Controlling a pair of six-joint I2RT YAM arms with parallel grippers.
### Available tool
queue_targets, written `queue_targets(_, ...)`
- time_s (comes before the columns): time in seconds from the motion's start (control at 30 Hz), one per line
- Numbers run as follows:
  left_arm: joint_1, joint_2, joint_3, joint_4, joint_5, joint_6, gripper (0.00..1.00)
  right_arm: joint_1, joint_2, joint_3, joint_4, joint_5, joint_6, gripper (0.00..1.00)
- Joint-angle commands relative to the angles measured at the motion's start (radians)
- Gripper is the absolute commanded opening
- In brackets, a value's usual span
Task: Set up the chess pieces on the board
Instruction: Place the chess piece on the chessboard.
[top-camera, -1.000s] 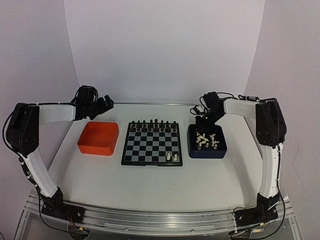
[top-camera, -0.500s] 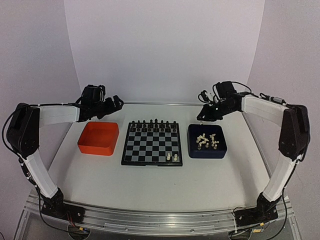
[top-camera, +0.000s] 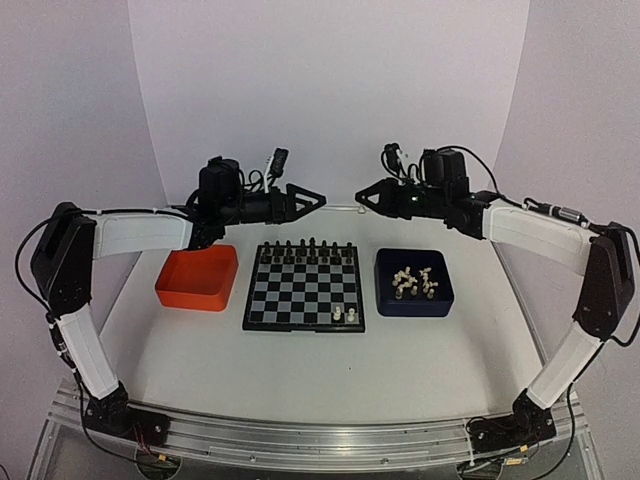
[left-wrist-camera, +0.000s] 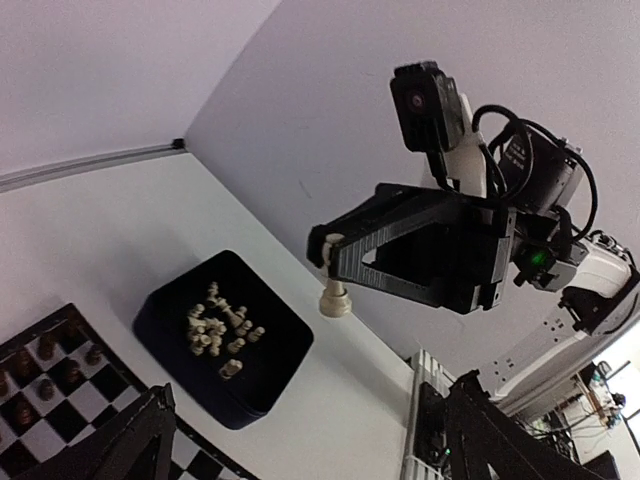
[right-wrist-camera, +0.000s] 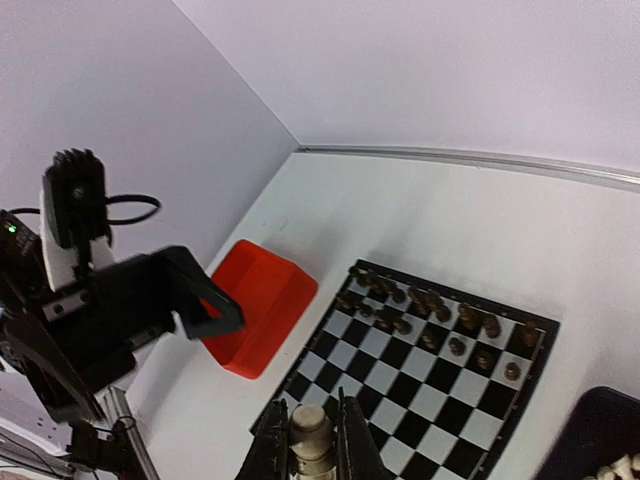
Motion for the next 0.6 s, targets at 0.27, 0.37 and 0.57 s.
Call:
queue_targets(0.27, -0.027, 0.082, 0.123, 0.078, 0.200, -0.054, 0.82, 0.110, 0.024, 0.039, 0.231, 0.020, 0.184, 0.00)
queue_targets(0.37, -0.027, 0.090, 0.123, 0.104, 0.218, -0.078, 0.79, 0.125, 0.040, 0.052, 0.236, 0.028, 0.186, 0.00)
queue_targets(0.57, -0.027, 0.108, 0.135, 0.117, 0.236, -0.106, 0.60, 0.150, 0.067, 0.075, 0.244, 0.018, 0.177, 0.00)
